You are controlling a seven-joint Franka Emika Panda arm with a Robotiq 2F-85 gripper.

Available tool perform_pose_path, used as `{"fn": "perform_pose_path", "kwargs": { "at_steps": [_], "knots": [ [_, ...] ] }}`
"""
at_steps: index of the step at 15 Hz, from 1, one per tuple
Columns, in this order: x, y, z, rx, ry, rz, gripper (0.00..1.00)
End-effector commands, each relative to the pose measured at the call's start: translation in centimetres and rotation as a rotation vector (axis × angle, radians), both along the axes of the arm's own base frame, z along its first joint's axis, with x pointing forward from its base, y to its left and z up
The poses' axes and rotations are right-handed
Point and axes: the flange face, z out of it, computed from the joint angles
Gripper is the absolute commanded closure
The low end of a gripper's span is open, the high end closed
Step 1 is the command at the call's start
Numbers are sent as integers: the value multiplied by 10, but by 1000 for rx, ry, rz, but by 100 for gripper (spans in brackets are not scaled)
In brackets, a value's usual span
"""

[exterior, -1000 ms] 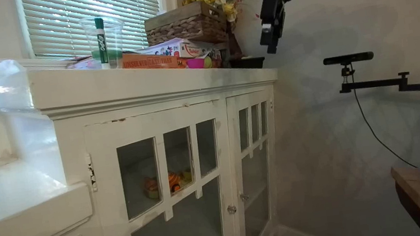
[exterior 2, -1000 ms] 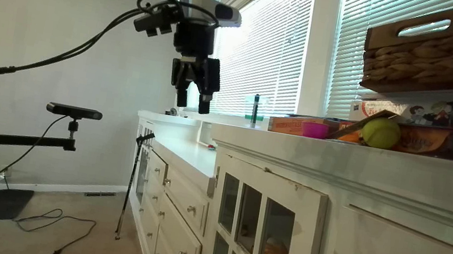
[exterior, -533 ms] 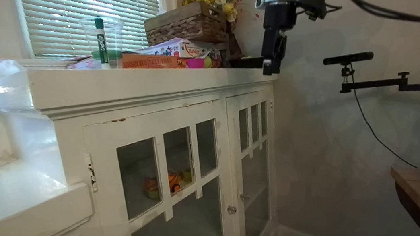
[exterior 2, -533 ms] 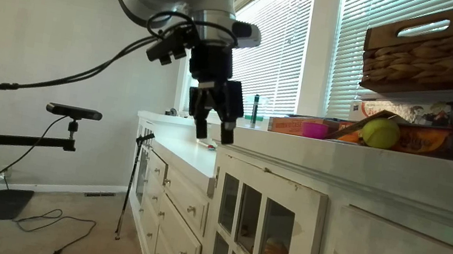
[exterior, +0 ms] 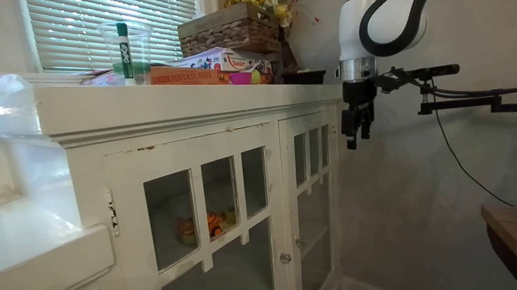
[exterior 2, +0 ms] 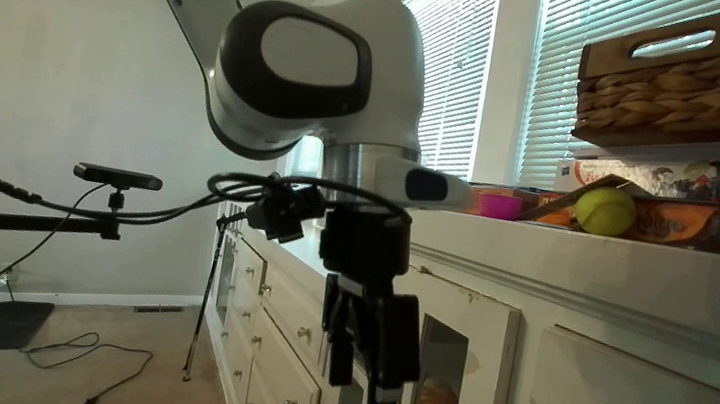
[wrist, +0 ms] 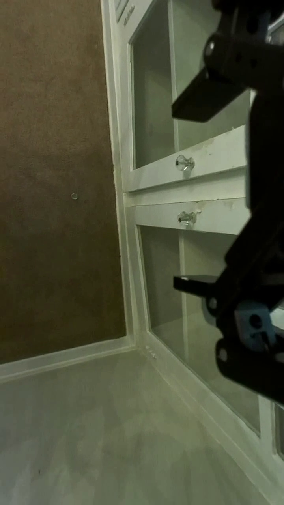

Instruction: Open the left door of the cabinet on the right.

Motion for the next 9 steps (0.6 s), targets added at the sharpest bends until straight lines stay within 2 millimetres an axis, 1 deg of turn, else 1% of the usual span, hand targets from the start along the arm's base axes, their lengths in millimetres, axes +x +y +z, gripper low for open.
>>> {"fn": "perform_pose_path", "kwargs": {
  "at_steps": [1,2,3,4,5,7,9],
  "knots": [
    [2,0,-4,1,5,-5,0],
    [3,0,-5,1,5,-7,0],
    [-1,4,4,35,-56,29,0],
    [2,4,3,44,-73,30,0],
    [8,4,-3,57,-85,37,0],
    [21,2,-23,82,-115,31,0],
    [28,5,-44,123,-133,41,0]
  ]
}}
